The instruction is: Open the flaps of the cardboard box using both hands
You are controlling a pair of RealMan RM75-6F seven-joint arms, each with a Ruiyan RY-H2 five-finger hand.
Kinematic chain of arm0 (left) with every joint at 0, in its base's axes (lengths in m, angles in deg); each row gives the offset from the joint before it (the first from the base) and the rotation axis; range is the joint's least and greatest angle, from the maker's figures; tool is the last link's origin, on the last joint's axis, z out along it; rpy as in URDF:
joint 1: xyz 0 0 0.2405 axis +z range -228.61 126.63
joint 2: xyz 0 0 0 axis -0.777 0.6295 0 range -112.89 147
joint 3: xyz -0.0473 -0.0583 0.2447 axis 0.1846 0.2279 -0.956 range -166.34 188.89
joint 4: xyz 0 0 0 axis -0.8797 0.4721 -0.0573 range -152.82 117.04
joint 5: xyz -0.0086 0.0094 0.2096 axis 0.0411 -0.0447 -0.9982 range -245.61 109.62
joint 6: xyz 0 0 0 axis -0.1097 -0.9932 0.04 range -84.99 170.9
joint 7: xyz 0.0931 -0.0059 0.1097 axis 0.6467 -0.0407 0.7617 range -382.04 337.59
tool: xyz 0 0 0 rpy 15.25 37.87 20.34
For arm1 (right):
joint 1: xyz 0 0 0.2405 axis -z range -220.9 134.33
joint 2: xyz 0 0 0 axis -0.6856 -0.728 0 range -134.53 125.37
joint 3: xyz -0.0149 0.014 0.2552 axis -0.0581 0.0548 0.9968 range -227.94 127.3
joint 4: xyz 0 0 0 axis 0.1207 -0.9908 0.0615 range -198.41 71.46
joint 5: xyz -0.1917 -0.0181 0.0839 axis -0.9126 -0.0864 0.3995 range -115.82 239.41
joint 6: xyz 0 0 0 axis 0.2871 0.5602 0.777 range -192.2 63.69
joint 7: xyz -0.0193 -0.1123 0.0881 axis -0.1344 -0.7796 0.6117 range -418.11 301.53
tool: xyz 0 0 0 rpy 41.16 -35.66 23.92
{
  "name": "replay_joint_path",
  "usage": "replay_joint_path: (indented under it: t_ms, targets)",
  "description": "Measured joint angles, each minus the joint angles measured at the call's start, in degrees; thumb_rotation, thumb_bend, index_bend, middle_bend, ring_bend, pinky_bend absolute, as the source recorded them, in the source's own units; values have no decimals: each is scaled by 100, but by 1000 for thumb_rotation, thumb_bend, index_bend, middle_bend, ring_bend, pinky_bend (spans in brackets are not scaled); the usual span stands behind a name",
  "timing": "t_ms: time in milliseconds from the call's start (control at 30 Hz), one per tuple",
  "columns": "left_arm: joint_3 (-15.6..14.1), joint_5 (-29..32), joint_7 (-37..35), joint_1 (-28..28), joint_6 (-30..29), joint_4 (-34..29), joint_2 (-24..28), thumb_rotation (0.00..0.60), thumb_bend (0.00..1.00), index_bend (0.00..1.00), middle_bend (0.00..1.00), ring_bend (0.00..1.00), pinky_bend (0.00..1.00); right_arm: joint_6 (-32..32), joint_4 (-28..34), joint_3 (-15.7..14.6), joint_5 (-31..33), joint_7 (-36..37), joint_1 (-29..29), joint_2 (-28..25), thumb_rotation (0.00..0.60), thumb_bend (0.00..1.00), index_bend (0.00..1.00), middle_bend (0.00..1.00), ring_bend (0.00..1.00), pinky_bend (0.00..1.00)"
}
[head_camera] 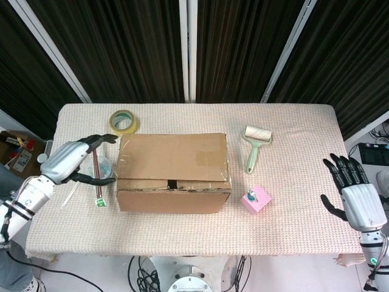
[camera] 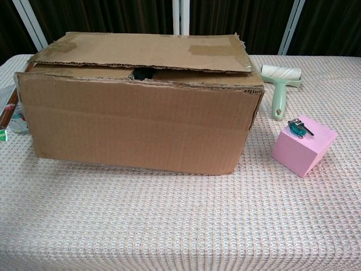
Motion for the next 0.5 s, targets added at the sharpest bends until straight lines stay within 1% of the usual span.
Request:
replay_joint_path:
  t_ms: [67,100,167,267,367,500]
  targets:
    - [-240,194,827,410,-748,206,-307,321,0,133,173,138,224,-272,372,114,3,-290,-241,-80,600,226,0,0,0,0]
    - [-349,249,1096,591,-1068,310,-443,326,0,133,173,138,224,-417,535,172,23,-428,-361,-105,600,225,0,0,0,0]
    - [-616,324,1535,1010,-1757,592,-773,347,0,133,173,138,223,-806,882,322,132,-752,-672,-132,600,221,0,0,0,0]
    - [-981,311,1907,1535,-2445,1108,-1240,380,0,133,173,138,223,-1451,1270,545,514,-1213,-1167,-93,600,201,0,0,0,0]
    - [-1244,221,2070,1843,-2856,1583,-1625,382,0,133,173,138,222,-2011,1529,734,1097,-1791,-1689,73,600,178,0,0,0,0]
    - [-1446,3,2113,2022,-3162,1934,-1845,385,0,133,173,137,220,-2398,1660,889,1880,-2711,-2311,534,600,168,0,0,0,0]
